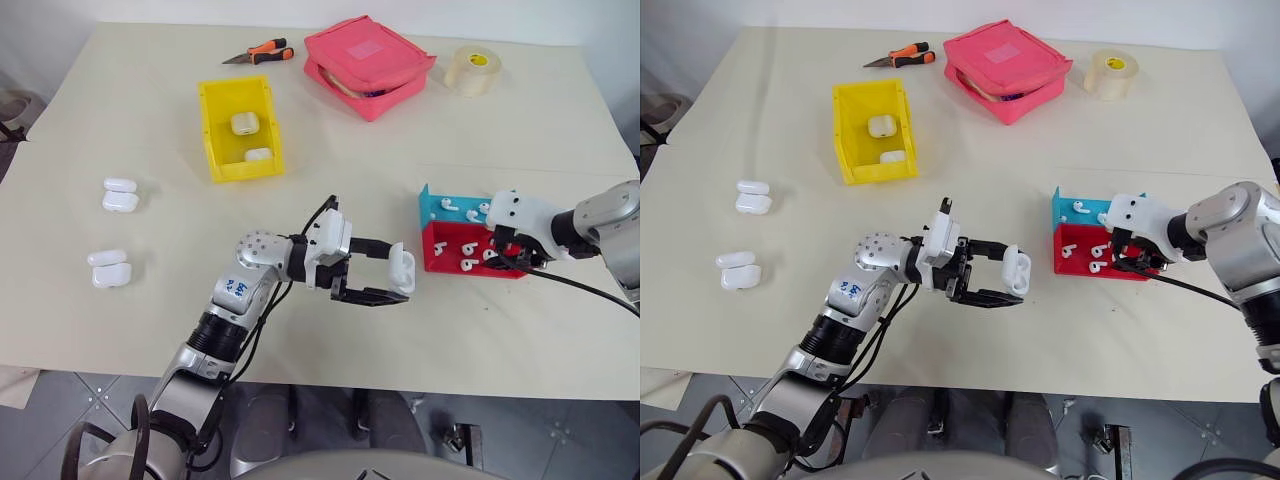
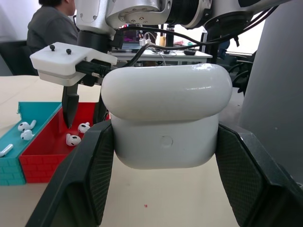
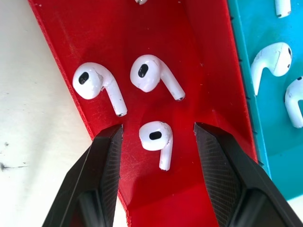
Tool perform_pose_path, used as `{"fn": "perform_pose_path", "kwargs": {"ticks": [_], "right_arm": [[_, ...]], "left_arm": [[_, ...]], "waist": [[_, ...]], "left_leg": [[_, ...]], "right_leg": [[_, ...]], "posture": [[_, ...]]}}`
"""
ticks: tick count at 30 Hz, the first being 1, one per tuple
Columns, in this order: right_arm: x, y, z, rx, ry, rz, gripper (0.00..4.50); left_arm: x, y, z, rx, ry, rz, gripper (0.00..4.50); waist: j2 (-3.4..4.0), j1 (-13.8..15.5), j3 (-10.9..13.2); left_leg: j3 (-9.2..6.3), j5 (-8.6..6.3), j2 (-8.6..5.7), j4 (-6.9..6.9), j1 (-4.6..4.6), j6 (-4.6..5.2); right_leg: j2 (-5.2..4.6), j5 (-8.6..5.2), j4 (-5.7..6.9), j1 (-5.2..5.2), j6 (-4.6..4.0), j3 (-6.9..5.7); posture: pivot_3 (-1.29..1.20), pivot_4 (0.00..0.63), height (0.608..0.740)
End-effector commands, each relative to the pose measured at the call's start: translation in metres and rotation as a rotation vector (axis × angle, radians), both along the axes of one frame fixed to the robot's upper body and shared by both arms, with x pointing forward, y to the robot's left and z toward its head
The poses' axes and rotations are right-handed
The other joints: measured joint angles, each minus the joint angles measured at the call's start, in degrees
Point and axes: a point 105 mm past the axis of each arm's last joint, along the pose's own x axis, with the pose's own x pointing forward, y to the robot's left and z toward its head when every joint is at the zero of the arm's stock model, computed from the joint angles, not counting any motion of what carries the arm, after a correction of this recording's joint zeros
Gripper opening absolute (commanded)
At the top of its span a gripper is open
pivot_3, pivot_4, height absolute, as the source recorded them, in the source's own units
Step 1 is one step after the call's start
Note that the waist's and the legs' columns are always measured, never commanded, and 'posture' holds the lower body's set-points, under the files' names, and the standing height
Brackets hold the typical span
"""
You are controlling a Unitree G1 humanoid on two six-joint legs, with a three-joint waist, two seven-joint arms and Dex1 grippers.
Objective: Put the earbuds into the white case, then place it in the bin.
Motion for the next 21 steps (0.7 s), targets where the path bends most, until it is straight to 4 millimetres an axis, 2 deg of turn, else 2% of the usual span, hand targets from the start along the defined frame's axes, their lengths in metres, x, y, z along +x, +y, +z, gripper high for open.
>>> {"fn": "perform_pose_path", "kwargs": {"ticks": [1,3,6,10,16,19,21], "right_arm": [[0.002,-0.001,0.008,-0.017,-0.02,0.01,2.45],[0.002,0.0,0.007,-0.015,-0.018,0.014,2.45],[0.003,0.0,0.007,-0.018,-0.015,0.015,1.9],[0.004,0.002,0.006,-0.007,-0.016,0.021,0.56],[0.004,0.0,0.012,0.012,-0.039,0.001,0.5],[0.004,0.001,0.025,0.055,-0.076,-0.03,0.5],[0.0,0.006,0.041,0.143,-0.114,-0.059,0.5]], "left_arm": [[-0.005,-0.002,0.009,-0.028,-0.031,-0.013,2.8],[-0.005,-0.002,0.009,-0.028,-0.032,-0.01,2.8],[-0.004,-0.001,0.009,-0.029,-0.033,-0.006,2.8],[-0.004,-0.001,0.009,-0.028,-0.034,-0.003,2.8],[-0.003,0.0,0.009,-0.026,-0.033,0.002,2.8],[-0.002,0.0,0.009,-0.026,-0.032,0.005,2.8],[0.0,0.001,0.009,-0.031,-0.022,0.012,2.8]], "waist": [[0.0,0.0,0.0],[0.0,0.0,0.0],[0.0,0.0,0.0],[0.0,0.0,0.0],[0.0,0.0,0.0],[0.0,0.0,0.0],[0.0,0.03,0.0]], "left_leg": [[0.0,0.0,0.0,0.0,0.0,0.0],[0.0,0.0,0.0,0.0,0.0,0.0],[0.0,0.0,0.0,0.0,0.0,0.0],[0.0,0.0,0.0,0.0,0.0,0.0],[0.0,0.0,0.0,0.0,0.0,0.0],[0.0,0.0,0.0,0.01,0.0,0.0],[-0.01,0.0,0.0,0.0,-0.01,0.0]], "right_leg": [[0.0,0.0,0.0,0.0,0.0,0.0],[0.0,0.0,0.0,0.0,0.0,0.0],[0.0,0.0,0.0,0.0,0.0,0.0],[0.0,0.0,0.0,0.0,0.0,0.0],[0.01,0.0,0.0,0.0,0.0,0.0],[0.0,0.0,0.0,0.0,0.0,0.0],[0.0,0.0,0.0,0.0,0.0,0.0]], "posture": [[0.0,0.15,0.74],[0.0,0.15,0.74],[0.0,0.15,0.74],[0.0,0.15,0.74],[0.0,0.15,0.74],[0.0,0.15,0.74],[0.0,0.15,0.74]]}}
